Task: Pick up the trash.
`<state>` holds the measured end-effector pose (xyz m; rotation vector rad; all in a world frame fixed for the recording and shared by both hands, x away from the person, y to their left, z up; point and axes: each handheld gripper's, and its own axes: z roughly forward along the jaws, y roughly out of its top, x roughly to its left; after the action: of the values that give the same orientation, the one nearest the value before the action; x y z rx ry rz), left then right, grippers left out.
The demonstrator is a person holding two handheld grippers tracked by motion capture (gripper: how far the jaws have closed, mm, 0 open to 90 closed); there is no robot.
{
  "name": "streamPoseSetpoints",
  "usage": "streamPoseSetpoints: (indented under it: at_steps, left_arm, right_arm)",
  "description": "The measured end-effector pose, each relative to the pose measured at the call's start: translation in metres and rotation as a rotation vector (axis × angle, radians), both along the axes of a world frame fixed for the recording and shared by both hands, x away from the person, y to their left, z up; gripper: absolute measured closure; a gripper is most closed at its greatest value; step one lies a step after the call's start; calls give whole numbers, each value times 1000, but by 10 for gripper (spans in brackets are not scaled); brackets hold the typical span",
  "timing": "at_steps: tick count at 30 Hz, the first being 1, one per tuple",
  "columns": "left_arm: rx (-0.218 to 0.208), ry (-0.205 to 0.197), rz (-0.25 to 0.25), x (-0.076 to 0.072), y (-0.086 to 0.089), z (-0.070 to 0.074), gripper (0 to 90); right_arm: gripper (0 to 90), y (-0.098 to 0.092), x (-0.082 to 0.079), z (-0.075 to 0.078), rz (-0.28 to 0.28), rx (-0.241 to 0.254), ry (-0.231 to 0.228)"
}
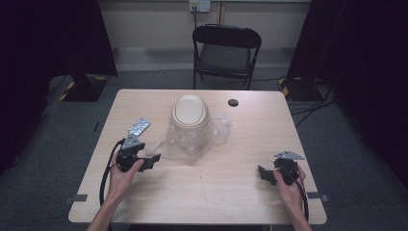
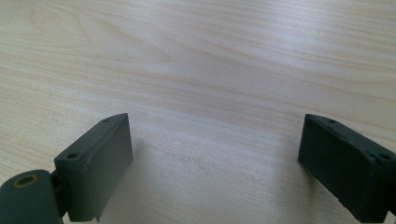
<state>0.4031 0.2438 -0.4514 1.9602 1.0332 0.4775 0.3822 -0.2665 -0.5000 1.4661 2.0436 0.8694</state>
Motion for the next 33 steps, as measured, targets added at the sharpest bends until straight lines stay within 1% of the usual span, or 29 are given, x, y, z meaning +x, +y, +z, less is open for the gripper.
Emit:
streamPoseSetpoints:
  at_steps: [1,2,3,4,5,6,7,11,12,13,14,15,18,19,20,22,23,24,26,28,29,30,32,33]
  left_arm:
    - [-20,5,-8,4,-2,6,183]
    - [-20,5,-8,4,-2,6,183]
    - [-37,13,-2,8,-3,12,183]
    - [-37,13,-2,8,-3,12,183]
    - [-40,7,-9,12,-4,18,184]
    - [-40,7,-9,12,-4,18,185]
    - [-61,13,-10,14,-4,20,181]
    - [-87,9,-33,21,-7,30,177]
    - [-86,5,-44,22,-9,33,177]
    - [-76,-3,-56,27,-12,39,178]
    - [-76,-3,-56,27,-12,39,178]
    - [-73,-12,-57,30,-13,42,178]
    - [-85,-21,-63,40,-17,52,178]
    - [-96,-34,-73,46,-19,58,176]
    - [-96,-34,-73,46,-19,58,175]
    - [-96,-45,-82,52,-24,65,173]
    - [-69,-58,-93,58,-29,71,167]
    - [-69,-58,-93,58,-29,71,168]
    - [-51,-77,-103,63,-34,77,167]
    - [-86,-70,-105,69,-38,80,167]
    - [-86,-73,-108,72,-40,81,167]
    - [-67,-67,-103,75,-43,82,167]
    - [-53,-58,-114,81,-48,82,168]
    - [-71,-49,-108,86,-50,83,170]
  right_arm:
    - [91,0,0,0,-1,0,-1]
    - [91,0,0,0,-1,0,-1]
    - [91,0,0,0,-1,0,-1]
    - [91,0,0,0,-1,0,-1]
    - [91,0,0,0,0,0,0]
    - [91,0,0,0,0,0,0]
    - [91,0,0,0,-1,0,-1]
    - [91,0,0,0,-1,0,-1]
    - [91,0,0,0,-1,0,-1]
    - [91,0,0,0,-1,0,-1]
    - [91,0,0,0,-1,0,-1]
    - [91,0,0,0,0,0,0]
    - [91,0,0,0,-1,0,-1]
    - [91,0,0,0,-1,0,-1]
    - [91,0,0,0,-1,0,-1]
    - [91,0,0,0,-1,0,-1]
    - [90,0,0,0,-1,0,-1]
    - [90,0,0,0,-1,0,-1]
    - [91,0,0,0,0,1,1]
    - [91,0,0,0,-1,0,-1]
    - [91,0,0,0,-1,1,0]
    - [91,0,0,0,-1,0,-1]
    - [91,0,0,0,0,0,0]
    - [91,0,0,0,-1,1,1]
